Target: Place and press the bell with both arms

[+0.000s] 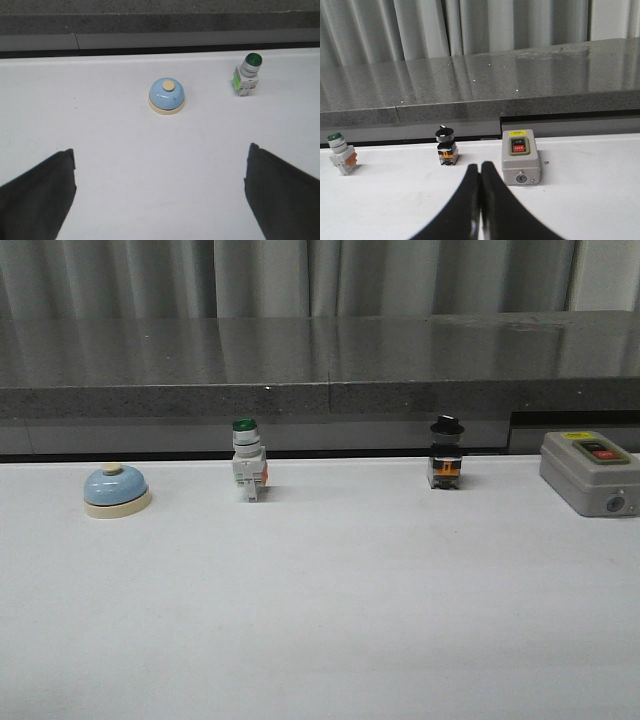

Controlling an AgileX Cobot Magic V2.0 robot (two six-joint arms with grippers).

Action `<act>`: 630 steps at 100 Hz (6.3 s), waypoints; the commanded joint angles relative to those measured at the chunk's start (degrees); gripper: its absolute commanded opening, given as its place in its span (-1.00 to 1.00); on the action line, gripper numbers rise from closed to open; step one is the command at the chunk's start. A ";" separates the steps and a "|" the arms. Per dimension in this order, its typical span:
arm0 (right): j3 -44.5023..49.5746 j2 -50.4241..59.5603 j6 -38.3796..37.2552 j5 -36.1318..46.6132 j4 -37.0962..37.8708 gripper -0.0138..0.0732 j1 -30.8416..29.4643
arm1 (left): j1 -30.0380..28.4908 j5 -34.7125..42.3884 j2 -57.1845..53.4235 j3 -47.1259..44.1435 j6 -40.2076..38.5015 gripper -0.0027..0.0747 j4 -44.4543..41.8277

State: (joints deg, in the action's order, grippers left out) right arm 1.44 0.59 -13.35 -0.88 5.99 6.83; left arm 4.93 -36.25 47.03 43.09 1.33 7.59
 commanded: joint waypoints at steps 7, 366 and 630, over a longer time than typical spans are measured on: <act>-0.75 0.95 0.49 4.59 0.59 -0.82 -0.24 | -0.19 5.16 -0.10 1.97 -0.29 0.71 1.13; -0.75 0.95 0.49 4.59 0.59 -0.82 -0.24 | 25.36 5.80 47.81 36.23 -0.29 -0.40 -0.66; -0.75 0.95 0.49 4.59 0.59 -0.82 -0.24 | 17.11 20.80 15.35 6.83 -2.23 0.74 2.92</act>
State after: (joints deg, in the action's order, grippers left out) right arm 1.44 0.59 -13.35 -0.88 5.99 6.83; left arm 24.35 -20.87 68.21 51.83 0.00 9.49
